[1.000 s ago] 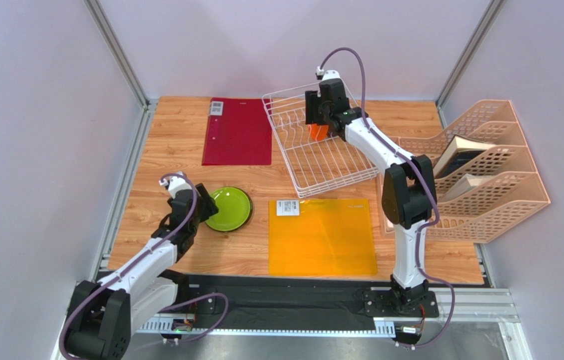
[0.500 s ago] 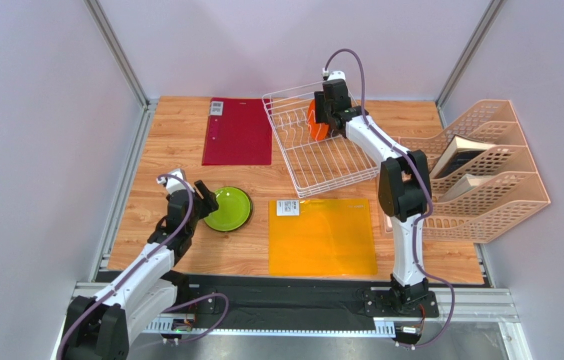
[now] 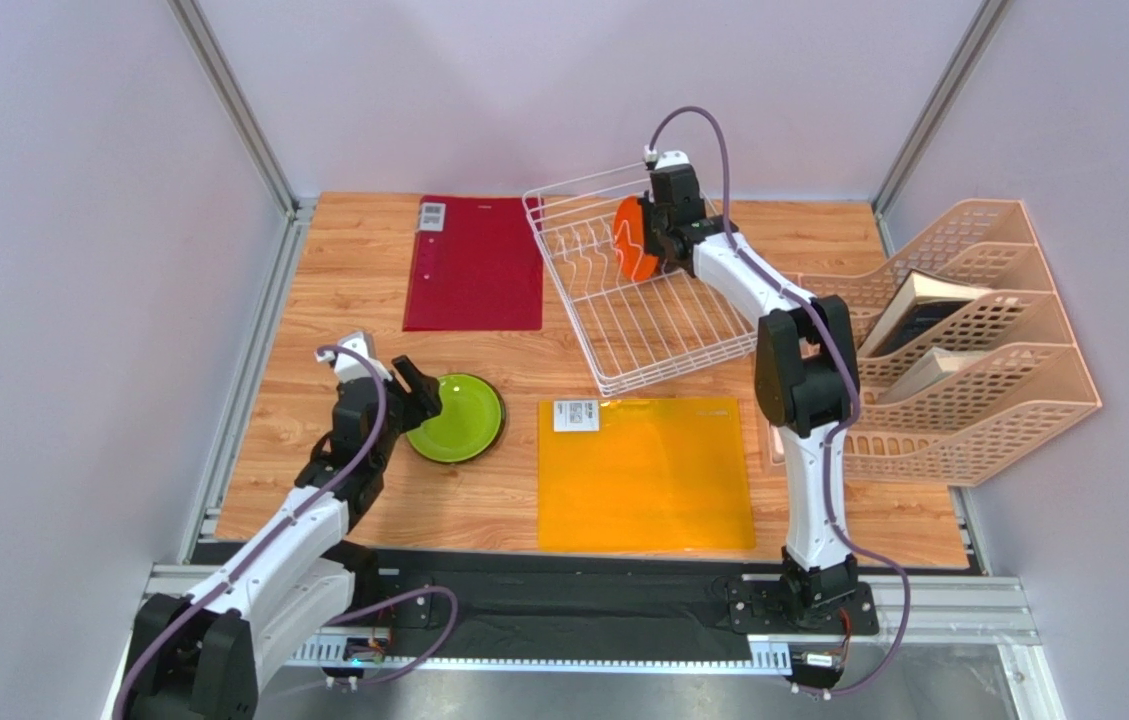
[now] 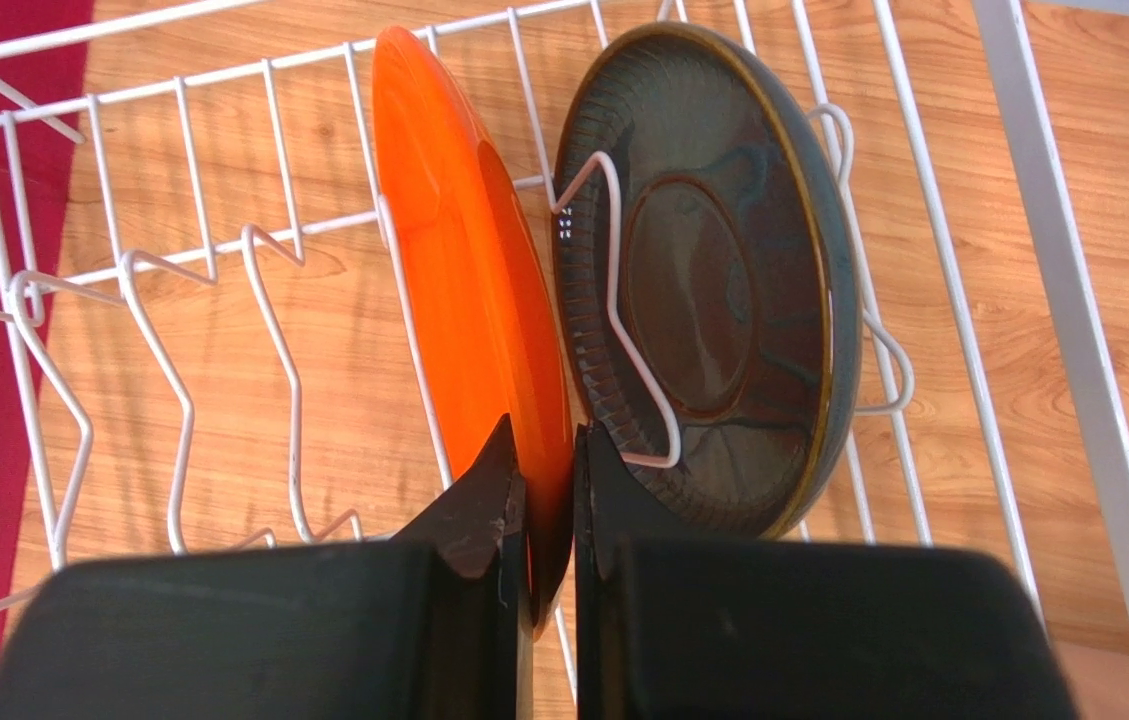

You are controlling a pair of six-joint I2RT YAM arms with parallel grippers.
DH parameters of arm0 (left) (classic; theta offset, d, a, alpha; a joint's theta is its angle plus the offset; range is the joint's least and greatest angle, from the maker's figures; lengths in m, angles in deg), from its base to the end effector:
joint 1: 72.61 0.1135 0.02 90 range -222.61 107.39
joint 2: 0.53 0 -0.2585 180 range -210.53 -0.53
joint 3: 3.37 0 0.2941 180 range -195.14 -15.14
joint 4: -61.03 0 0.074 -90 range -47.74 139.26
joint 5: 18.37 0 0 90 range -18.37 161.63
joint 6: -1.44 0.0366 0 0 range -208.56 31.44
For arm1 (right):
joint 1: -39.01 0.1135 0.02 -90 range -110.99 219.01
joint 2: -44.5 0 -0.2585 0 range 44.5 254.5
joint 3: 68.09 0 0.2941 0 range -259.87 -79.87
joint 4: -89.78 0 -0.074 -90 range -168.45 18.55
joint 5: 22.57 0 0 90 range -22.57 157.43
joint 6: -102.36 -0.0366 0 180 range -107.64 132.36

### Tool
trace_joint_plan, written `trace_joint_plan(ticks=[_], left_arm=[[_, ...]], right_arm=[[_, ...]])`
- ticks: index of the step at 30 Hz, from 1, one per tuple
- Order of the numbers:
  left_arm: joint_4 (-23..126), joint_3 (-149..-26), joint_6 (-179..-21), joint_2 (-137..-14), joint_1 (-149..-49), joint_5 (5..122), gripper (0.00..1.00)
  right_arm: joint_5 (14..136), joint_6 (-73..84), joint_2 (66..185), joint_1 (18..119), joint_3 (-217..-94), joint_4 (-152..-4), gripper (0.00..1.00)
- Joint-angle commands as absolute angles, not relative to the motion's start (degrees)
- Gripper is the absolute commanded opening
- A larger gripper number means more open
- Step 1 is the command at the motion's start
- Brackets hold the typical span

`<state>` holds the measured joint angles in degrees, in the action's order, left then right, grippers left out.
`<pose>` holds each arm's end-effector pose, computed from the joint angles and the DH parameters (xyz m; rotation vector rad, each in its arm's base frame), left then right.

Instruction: Unload the plates from the dish rack

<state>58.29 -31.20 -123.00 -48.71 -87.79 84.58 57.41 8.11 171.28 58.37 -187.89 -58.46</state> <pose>0.2186 -0.0508 0.1609 -0.4760 1.9208 -0.3438 0.5234 0.1772 0.2159 -0.2005 2.2259 0.0276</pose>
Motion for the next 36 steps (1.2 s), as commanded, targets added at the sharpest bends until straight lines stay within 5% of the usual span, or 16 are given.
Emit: trace_joint_plan(ticks=[1,8,20,21,22,31,36], left_arm=[[60.8,-32.2,-122.7,-50.3,-87.6,83.5,0.72],[60.2,-33.9,-122.8,-51.4,-87.6,83.2,0.72],[61.2,-35.2,-120.7,-49.2,-87.6,80.1,0.81],[61.2,-35.4,-120.5,-49.0,-87.6,79.5,0.84],[61.5,-35.5,-120.4,-48.9,-87.6,79.0,0.99],[76.6,-38.3,-122.8,-55.4,-87.6,66.3,1.00],[85.9,-40.6,-126.9,-63.2,-87.6,59.5,1.00]], right_arm=[[56.3,7.8,167.9,60.1,-185.6,-64.5,0.00],[30.2,16.7,159.5,67.3,-173.8,-80.7,0.00],[25.1,14.9,140.1,69.7,-158.5,-86.2,0.00],[26.4,12.7,138.9,69.8,-157.1,-83.9,0.00],[28.5,11.1,136.7,69.8,-156.3,-82.6,0.00],[71.9,-4.4,133.4,69.6,-154.2,-74.7,0.00],[83.8,-11.4,136.1,69.6,-153.5,-80.8,0.00]])
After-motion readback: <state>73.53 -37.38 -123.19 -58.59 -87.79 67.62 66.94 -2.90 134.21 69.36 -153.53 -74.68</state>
